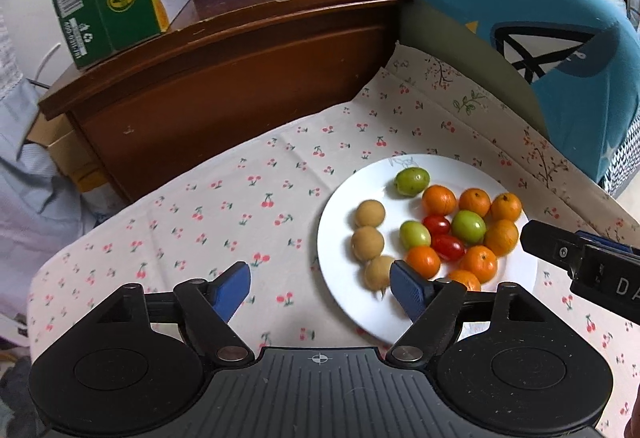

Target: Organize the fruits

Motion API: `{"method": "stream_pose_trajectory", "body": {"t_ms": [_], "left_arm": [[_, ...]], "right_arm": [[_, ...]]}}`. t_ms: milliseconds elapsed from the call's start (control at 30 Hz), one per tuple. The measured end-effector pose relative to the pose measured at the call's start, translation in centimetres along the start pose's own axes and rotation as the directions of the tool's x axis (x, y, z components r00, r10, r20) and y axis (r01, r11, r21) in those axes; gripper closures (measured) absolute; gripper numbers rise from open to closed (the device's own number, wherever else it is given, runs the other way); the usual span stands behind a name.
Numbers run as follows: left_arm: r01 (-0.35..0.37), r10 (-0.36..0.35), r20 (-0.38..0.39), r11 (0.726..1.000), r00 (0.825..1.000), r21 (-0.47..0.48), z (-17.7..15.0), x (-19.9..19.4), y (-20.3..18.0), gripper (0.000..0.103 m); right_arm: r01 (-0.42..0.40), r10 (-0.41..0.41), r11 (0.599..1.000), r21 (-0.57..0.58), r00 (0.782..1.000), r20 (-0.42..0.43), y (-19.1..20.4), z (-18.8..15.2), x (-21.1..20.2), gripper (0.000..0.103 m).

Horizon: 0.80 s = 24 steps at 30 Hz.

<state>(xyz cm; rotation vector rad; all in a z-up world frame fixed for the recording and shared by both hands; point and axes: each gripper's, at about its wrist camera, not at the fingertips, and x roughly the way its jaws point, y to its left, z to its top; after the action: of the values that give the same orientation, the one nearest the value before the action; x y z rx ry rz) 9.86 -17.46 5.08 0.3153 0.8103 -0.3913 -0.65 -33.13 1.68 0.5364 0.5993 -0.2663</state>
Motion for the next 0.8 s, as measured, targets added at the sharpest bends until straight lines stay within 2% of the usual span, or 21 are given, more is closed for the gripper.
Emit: {"method": "stream_pose_trajectory", "body": {"t_ms": [133, 233, 400, 467, 567, 633, 800], "left_arm": [[-0.012, 0.012, -0.011, 1.000, 1.000, -0.017, -0.6, -1.2, -0.1, 0.024], [-0.008, 0.007, -0.026, 1.000, 1.000, -0.027, -0.9, -1.9, -0.4, 0.024], [-0.019, 0.017, -0.043, 0.999, 0.999, -0.044, -1.4, -2.8, -0.8, 0.024], [-0.021, 0.019, -0.050, 0.999, 0.999, -0.046, -1.6, -3.1, -1.0, 0.024], [-0.017, 0.014, -0.065, 0.999, 0.998, -0.044, -1.7, -3.4, -1.2, 0.023], [-0.019, 0.015, -0.073, 0.999, 0.997, -0.044, -1.8, -3.5, -1.4, 0.018], [-0.033, 0.032, -0.079, 0.999, 0.996, -0.015, -1.7, -3.8, -2.2, 0.018]], "right_arm": [[0.023, -0.023, 0.999, -0.041, 1.000, 0.005, 0.1, -0.4, -1.2, 0.036], [0.049, -0.049, 0.998, -0.051, 0.999, 0.000, -0.1, -0.6, -1.9, 0.028], [0.062, -0.063, 0.997, -0.040, 0.998, -0.016, -0.8, -0.6, -2.9, 0.024], [0.079, -0.080, 0.996, -0.045, 0.996, -0.024, -0.8, -0.5, -3.2, 0.016], [0.081, -0.083, 0.995, -0.061, 0.996, -0.030, -0.7, -0.6, -3.6, 0.013], [0.096, -0.100, 0.993, -0.068, 0.994, -0.049, -0.7, -0.6, -3.5, 0.010], [0.125, -0.127, 0.992, -0.029, 0.989, -0.080, -1.3, -0.5, -3.1, 0.009]]}}
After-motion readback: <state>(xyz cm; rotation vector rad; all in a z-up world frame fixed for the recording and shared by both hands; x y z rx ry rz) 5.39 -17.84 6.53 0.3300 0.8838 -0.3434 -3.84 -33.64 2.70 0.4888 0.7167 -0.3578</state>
